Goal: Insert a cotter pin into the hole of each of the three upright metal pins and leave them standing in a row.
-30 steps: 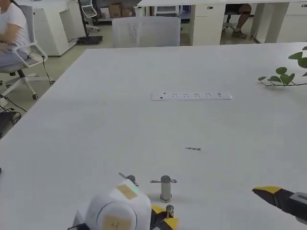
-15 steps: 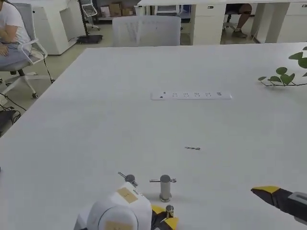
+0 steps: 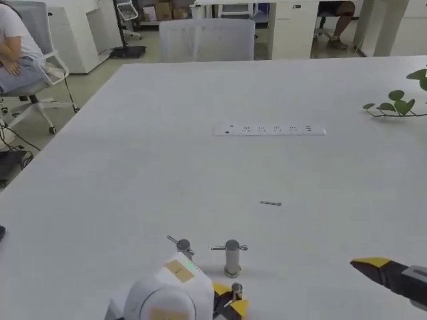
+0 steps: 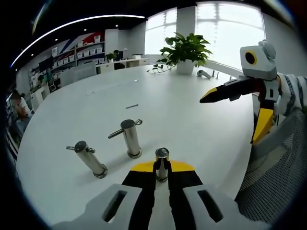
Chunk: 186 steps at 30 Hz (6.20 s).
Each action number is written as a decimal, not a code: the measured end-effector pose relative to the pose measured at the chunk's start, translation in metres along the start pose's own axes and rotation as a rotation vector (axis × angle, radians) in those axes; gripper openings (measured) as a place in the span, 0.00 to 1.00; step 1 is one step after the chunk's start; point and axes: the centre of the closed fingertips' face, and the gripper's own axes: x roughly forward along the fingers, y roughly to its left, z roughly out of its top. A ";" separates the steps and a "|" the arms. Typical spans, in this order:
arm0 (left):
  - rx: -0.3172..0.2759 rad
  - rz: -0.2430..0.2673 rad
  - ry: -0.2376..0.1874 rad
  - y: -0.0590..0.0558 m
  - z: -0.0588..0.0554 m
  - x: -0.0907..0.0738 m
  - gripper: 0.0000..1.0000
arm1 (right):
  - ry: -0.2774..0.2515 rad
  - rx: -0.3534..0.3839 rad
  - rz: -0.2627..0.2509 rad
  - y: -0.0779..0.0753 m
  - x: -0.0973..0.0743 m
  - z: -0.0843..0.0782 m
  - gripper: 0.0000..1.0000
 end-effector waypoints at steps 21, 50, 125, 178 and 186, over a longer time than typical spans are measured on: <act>0.012 -0.005 -0.020 0.000 0.007 -0.004 0.12 | -0.003 -0.007 0.005 0.001 0.002 0.002 0.96; 0.084 -0.139 0.044 0.001 -0.002 -0.030 0.44 | 0.012 -0.018 0.012 0.002 0.003 0.003 0.96; -0.021 -0.198 0.053 0.012 -0.024 -0.083 0.99 | 0.264 -0.409 0.149 -0.098 0.088 0.073 0.81; -0.061 -0.141 0.071 0.025 -0.029 -0.085 0.91 | 0.513 -0.479 0.215 -0.133 0.147 0.048 0.37; -0.059 -0.122 0.084 0.029 -0.033 -0.085 0.86 | 0.544 -0.505 0.218 -0.134 0.147 0.048 0.30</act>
